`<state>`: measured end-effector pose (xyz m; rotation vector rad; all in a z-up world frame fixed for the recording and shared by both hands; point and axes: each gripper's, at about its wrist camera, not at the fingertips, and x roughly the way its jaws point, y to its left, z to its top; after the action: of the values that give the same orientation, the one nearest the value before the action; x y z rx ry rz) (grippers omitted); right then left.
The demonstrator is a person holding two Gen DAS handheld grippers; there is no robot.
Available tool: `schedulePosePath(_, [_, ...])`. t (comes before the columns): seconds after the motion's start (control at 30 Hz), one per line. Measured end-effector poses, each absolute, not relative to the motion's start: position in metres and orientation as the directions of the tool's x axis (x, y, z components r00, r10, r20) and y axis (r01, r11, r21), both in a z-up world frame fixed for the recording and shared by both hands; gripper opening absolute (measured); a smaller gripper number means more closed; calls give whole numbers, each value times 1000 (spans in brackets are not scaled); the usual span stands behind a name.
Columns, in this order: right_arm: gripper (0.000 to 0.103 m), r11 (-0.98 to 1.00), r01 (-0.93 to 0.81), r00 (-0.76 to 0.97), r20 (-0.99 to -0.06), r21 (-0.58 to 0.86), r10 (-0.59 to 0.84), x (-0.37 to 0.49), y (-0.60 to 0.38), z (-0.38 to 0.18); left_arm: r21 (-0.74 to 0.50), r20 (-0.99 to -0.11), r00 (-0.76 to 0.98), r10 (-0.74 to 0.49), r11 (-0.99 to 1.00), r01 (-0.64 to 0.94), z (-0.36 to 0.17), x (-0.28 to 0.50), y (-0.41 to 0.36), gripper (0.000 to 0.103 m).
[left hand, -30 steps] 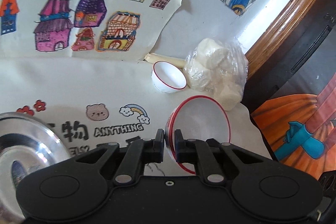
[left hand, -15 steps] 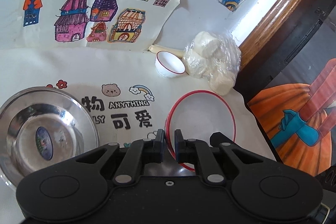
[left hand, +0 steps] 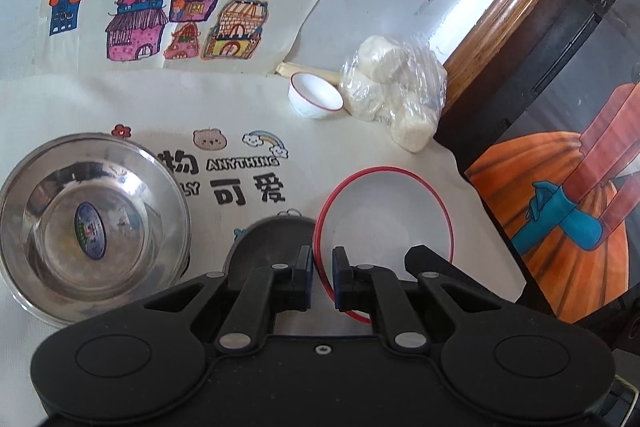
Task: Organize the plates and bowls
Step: 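Carry the white bowl with both grippers and lower it into the steel bowl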
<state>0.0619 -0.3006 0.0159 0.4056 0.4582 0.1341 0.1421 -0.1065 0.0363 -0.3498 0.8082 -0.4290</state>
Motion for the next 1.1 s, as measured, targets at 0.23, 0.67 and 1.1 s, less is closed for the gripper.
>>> schedulePosePath(0.23, [15,913,-26,883,-419,407,212,55,-300,10,-478,-635,577,-513,848,228,25,142,-104,9])
schedulePosePath(0.67, [16,900,-16,866,-444,436,231,54,-300,3,-460,-668,530,-522,850,257,14,150,-100,9])
schedulePosePath(1.1, [16,872,22,811,-518,489,270,66,-293,-14,-412,-704,518,-486,873,259,11,158,-94,9])
